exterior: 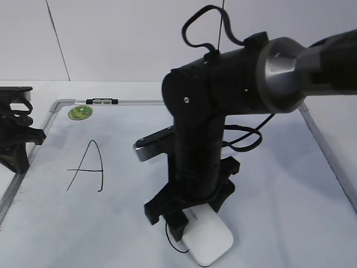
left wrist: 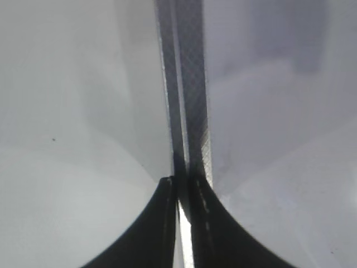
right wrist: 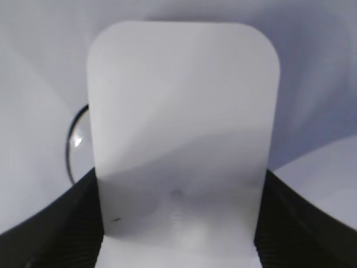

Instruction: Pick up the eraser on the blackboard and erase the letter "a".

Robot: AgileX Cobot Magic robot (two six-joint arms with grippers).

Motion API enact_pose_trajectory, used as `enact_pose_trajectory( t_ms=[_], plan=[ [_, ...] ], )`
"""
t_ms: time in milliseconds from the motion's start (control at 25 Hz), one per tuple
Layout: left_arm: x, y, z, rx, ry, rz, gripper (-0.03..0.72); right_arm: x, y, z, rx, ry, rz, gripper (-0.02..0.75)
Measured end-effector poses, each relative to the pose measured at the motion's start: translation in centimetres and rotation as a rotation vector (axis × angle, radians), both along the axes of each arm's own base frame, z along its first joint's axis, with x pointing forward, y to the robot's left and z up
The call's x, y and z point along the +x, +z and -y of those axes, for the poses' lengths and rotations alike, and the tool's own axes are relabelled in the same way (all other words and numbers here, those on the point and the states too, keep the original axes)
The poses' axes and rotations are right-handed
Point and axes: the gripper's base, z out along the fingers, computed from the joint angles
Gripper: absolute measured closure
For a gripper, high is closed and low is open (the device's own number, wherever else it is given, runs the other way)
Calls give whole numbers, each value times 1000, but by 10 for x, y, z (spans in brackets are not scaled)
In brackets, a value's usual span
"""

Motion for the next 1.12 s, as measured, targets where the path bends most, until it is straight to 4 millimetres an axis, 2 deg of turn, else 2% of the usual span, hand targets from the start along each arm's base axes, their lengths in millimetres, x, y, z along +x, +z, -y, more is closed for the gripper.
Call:
enact_pose_trajectory(
  t_ms=[280, 440, 560, 720, 960, 1120],
  plan=[
    [0, 0, 0, 0, 0, 0, 663, -37, 2, -52, 50, 118, -23, 188],
    [0, 0, 0, -2, 1, 0, 663, -40, 2, -56, 53, 104, -33, 188],
    [0, 0, 0, -2, 1, 0, 663, -32, 1, -50, 32, 69, -27, 188],
    [0, 0, 0, -2, 1, 0, 663, -8, 2, -30, 9, 0, -3, 188],
    [0, 0, 0, -2, 2, 0, 663, 36, 2, 16, -12, -143, 17, 188],
    [0, 0, 0, -2, 2, 0, 663, 56, 2, 43, -18, -222, 21, 188]
  ],
)
